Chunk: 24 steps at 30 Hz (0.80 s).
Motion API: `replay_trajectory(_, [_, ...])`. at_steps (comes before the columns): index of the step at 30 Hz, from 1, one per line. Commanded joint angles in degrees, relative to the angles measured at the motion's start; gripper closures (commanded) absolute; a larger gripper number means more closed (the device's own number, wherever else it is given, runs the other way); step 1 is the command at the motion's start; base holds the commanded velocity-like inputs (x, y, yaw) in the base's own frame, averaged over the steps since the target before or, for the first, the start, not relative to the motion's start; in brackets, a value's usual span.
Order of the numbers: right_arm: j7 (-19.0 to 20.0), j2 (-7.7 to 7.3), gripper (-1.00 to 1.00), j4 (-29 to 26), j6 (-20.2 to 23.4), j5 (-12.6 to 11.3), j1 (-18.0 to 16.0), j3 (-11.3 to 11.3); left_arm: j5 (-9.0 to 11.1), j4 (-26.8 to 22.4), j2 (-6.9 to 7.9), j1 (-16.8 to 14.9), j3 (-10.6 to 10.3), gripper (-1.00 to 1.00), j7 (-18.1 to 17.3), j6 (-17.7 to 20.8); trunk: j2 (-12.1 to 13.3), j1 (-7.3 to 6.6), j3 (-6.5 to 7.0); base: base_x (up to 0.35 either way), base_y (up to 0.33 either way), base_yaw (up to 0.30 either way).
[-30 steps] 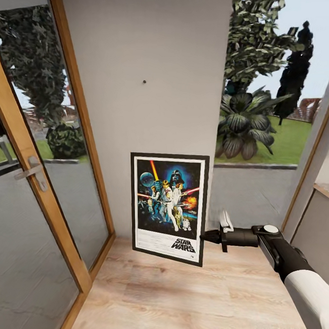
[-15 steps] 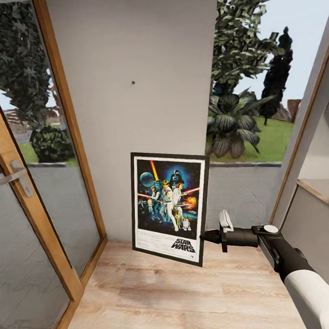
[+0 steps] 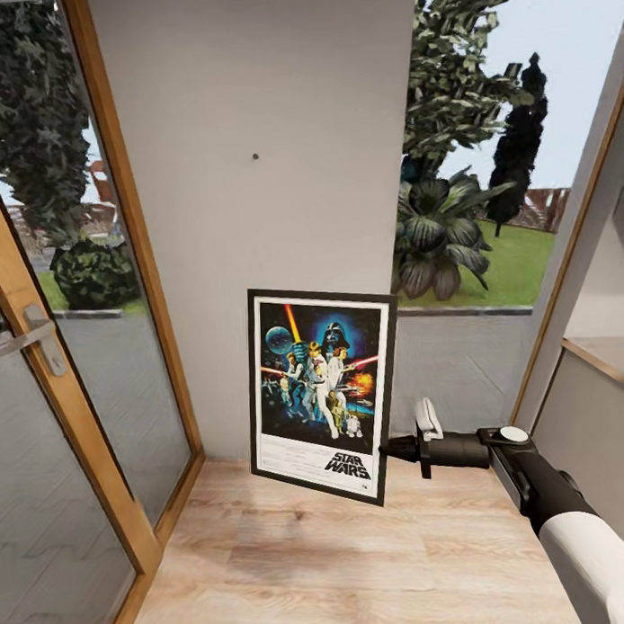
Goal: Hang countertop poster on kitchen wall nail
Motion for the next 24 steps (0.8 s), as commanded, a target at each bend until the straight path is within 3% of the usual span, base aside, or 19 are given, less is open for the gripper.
replay_trajectory(1, [0.36,0.01,1.00,0.03,0.49,-0.06,-0.04,-0.06,0.02,-0.04,-0.03,0.01,0.22,-1.00,-0.36,-0.04,-0.06,0.03,-0.03,0.000,0.003,-0.218])
replay_trajectory(9, [0.36,0.01,1.00,0.03,0.49,-0.06,-0.04,-0.06,0.02,-0.04,-0.01,0.01,0.22,-1.00,-0.36,-0.03,-0.06,0.03,0.03,0.000,0.001,-0.224])
replay_trajectory(19, [0.36,0.01,1.00,0.03,0.49,-0.06,-0.04,-0.06,0.02,-0.04,0.01,0.01,0.22,-1.00,-0.36,-0.01,-0.06,0.03,0.03,0.005,0.000,-0.026])
replay_trajectory(24, [0.36,0.01,1.00,0.03,0.49,-0.06,-0.04,-0.06,0.02,-0.04,0.03,0.01,0.22,-1.00,-0.36,-0.01,-0.06,0.03,0.03,0.156,0.000,-0.002])
